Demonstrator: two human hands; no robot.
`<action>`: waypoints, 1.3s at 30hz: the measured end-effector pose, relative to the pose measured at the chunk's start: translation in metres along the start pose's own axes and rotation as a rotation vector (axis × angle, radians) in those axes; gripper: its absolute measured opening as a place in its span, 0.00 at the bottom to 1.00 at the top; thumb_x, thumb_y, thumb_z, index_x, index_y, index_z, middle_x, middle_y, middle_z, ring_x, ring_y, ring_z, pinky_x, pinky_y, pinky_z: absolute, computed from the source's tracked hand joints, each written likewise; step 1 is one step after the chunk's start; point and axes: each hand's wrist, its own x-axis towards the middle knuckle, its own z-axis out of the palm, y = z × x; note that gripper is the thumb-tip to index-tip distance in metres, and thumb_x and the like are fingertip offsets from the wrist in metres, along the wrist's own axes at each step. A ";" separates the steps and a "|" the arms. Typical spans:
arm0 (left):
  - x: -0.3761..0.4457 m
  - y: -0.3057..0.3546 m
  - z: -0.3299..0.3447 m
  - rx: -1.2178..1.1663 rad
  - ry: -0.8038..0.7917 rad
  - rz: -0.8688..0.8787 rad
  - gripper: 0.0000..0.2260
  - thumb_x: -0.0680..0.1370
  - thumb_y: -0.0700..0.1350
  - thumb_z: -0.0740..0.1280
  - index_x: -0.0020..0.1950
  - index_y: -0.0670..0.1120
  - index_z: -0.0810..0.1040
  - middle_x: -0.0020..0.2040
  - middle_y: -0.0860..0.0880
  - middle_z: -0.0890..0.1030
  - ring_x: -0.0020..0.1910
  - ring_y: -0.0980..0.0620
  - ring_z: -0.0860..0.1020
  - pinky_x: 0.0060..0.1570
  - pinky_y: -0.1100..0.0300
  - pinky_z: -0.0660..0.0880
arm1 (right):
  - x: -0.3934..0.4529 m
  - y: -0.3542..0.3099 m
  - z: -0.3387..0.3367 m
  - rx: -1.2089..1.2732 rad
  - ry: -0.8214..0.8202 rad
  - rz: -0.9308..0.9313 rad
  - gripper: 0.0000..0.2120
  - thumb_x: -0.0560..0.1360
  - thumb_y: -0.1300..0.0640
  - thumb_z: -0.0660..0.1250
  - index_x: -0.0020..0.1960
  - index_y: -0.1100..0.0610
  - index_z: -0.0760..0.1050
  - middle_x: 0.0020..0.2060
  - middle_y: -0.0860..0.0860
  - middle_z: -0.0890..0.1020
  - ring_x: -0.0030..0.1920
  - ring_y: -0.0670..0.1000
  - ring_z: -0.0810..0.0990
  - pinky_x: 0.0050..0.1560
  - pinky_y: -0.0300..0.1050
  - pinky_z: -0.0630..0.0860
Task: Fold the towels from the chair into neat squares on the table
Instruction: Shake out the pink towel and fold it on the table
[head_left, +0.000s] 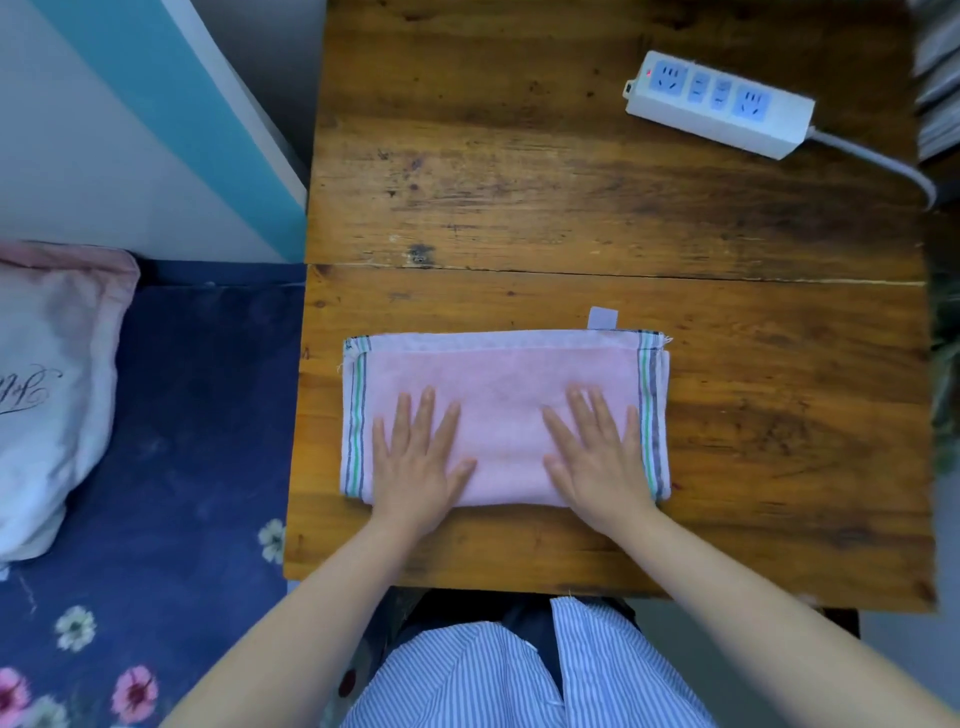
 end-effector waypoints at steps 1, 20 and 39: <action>-0.002 -0.006 0.003 0.019 -0.015 0.003 0.29 0.78 0.62 0.35 0.69 0.50 0.61 0.69 0.47 0.61 0.76 0.49 0.35 0.67 0.49 0.44 | -0.003 0.006 0.001 -0.012 -0.013 0.015 0.26 0.79 0.43 0.33 0.67 0.50 0.60 0.75 0.53 0.45 0.75 0.48 0.33 0.70 0.57 0.42; -0.010 -0.009 -0.023 -0.139 0.191 0.000 0.23 0.80 0.58 0.45 0.67 0.45 0.64 0.65 0.35 0.74 0.66 0.42 0.59 0.66 0.41 0.59 | -0.007 0.002 -0.030 0.114 0.081 0.084 0.23 0.76 0.49 0.47 0.68 0.58 0.60 0.69 0.59 0.60 0.74 0.48 0.35 0.70 0.54 0.44; 0.034 0.055 -0.042 -0.078 -0.060 0.101 0.37 0.71 0.57 0.42 0.72 0.36 0.61 0.74 0.36 0.61 0.73 0.39 0.57 0.72 0.45 0.53 | -0.009 0.033 -0.047 0.361 -0.024 0.475 0.28 0.73 0.52 0.52 0.70 0.63 0.61 0.67 0.62 0.69 0.66 0.62 0.68 0.66 0.57 0.66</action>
